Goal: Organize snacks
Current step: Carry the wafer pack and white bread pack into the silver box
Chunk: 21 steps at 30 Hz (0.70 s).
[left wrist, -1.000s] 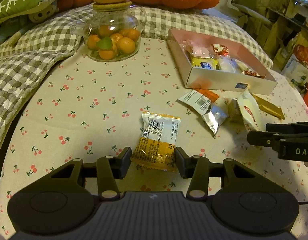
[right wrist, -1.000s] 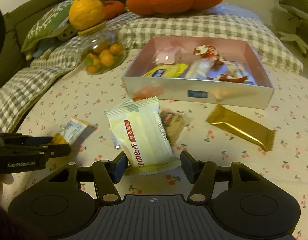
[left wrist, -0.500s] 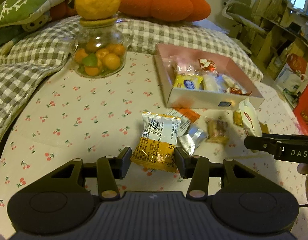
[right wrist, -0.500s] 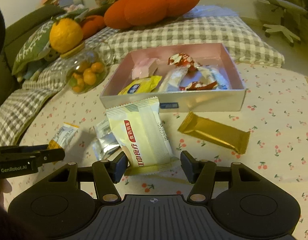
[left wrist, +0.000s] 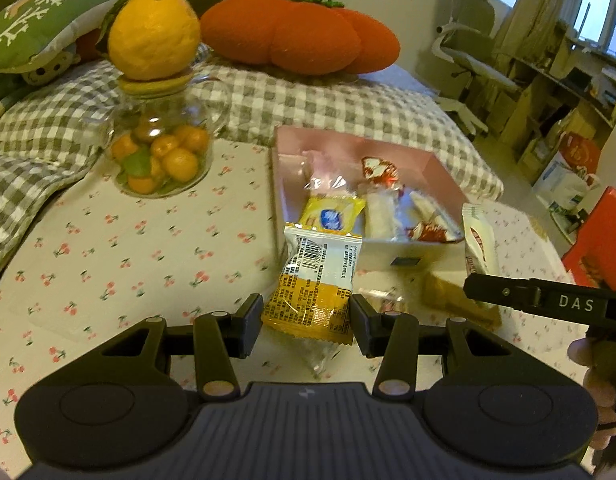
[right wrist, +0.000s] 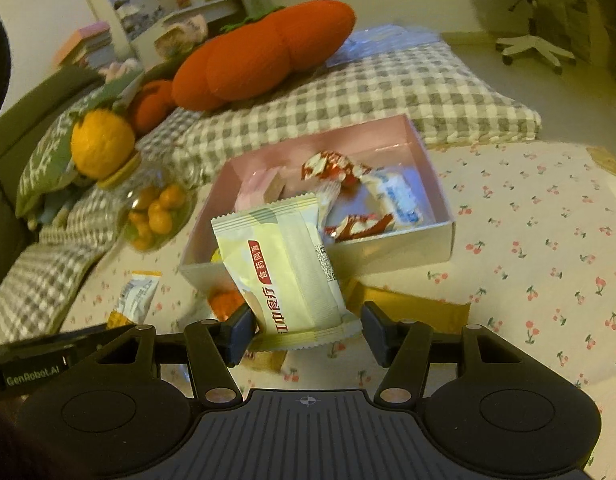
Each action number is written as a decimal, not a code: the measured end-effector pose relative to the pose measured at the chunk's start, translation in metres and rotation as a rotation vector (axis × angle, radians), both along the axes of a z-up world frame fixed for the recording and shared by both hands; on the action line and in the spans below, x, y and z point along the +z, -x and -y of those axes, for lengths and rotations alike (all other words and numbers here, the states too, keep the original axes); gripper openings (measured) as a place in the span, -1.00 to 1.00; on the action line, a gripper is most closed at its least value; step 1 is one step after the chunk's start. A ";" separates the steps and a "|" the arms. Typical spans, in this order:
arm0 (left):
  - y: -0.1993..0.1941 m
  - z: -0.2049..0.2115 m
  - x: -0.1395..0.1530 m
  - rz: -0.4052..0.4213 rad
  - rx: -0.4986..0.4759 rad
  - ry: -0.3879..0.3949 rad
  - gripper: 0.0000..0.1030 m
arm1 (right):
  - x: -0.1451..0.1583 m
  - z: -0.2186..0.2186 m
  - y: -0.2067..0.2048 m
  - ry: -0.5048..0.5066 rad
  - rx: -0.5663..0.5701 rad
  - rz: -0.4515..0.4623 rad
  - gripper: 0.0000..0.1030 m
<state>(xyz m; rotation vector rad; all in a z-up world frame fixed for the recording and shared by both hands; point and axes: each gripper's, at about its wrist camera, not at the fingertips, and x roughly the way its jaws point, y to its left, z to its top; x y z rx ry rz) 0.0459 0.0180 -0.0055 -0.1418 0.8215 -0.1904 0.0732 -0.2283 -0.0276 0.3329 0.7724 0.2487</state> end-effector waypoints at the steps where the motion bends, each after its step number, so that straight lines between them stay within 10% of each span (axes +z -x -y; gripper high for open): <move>1: -0.002 0.002 0.000 0.001 0.002 0.004 -0.16 | 0.001 0.002 -0.002 -0.011 -0.009 0.000 0.12; 21: -0.060 0.040 -0.015 -0.030 0.026 0.067 -0.16 | -0.010 0.038 -0.052 -0.201 -0.155 -0.058 0.12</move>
